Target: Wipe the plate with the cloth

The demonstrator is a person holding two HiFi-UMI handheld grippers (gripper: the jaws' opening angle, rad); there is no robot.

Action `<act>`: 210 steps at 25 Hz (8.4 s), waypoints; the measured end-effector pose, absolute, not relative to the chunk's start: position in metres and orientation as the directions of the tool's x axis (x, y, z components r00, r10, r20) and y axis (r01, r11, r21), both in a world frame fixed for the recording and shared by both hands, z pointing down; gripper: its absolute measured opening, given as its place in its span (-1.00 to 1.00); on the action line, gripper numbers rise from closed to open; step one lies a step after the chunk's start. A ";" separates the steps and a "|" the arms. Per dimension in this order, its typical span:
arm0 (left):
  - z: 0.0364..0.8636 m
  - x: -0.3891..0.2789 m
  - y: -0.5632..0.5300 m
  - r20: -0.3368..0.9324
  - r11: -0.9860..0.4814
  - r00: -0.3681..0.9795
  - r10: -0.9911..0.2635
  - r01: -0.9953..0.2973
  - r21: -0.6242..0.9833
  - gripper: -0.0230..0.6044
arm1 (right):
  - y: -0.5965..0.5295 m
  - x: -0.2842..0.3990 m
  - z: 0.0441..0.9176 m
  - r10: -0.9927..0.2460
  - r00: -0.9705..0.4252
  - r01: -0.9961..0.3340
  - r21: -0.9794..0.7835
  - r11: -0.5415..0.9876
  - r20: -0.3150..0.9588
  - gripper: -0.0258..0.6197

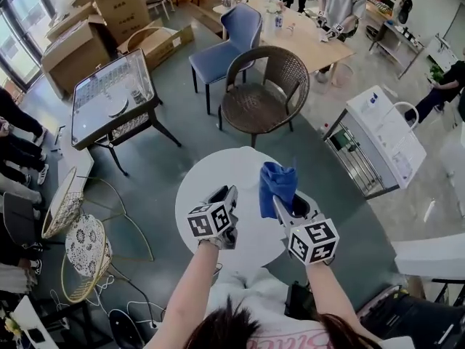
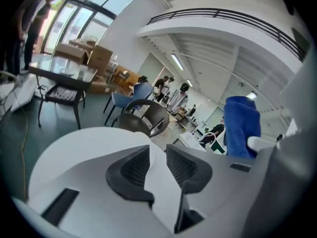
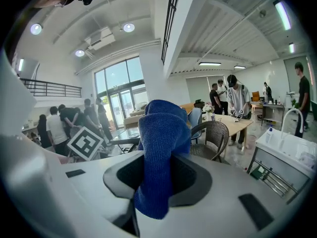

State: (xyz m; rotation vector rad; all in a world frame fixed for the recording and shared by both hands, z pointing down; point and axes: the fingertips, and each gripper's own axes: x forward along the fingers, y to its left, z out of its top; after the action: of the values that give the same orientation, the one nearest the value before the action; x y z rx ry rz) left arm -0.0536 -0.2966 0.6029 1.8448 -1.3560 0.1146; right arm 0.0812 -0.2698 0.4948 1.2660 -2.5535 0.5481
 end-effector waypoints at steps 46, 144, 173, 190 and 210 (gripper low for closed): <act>0.727 -0.046 -0.341 0.496 0.090 0.625 -0.604 -0.564 0.821 -0.88 | -0.294 0.084 0.593 -0.647 -0.561 -0.826 -0.294 0.481 0.516 -0.51; 0.384 -0.035 -0.239 0.084 -0.544 0.593 -0.800 -0.660 -0.518 -0.88 | -0.259 0.144 0.354 -0.865 -0.483 -0.871 -0.175 0.459 0.137 -0.51; 0.403 -0.013 -0.229 -0.049 0.129 0.678 -0.733 0.068 -0.989 -0.87 | -0.290 -0.047 0.330 -0.283 -0.774 -0.348 -0.007 0.938 0.566 -0.51; 0.403 -0.017 -0.228 -0.036 0.109 0.669 -0.742 0.067 -0.992 -0.86 | -0.308 0.023 0.395 -0.264 -0.642 -0.444 -0.068 0.893 0.720 -0.51; 0.375 -0.028 -0.252 -0.061 -0.159 0.549 -0.834 -0.344 -0.925 -0.86 | -0.267 0.136 0.386 -0.633 -0.631 -0.720 -0.037 0.692 0.448 -0.51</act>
State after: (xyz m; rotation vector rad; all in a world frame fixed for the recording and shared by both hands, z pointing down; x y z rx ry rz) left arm -0.0279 -0.2525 0.3752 3.5063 -1.9835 1.1798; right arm 0.1361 -0.2672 0.3860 1.0518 -2.5003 0.2982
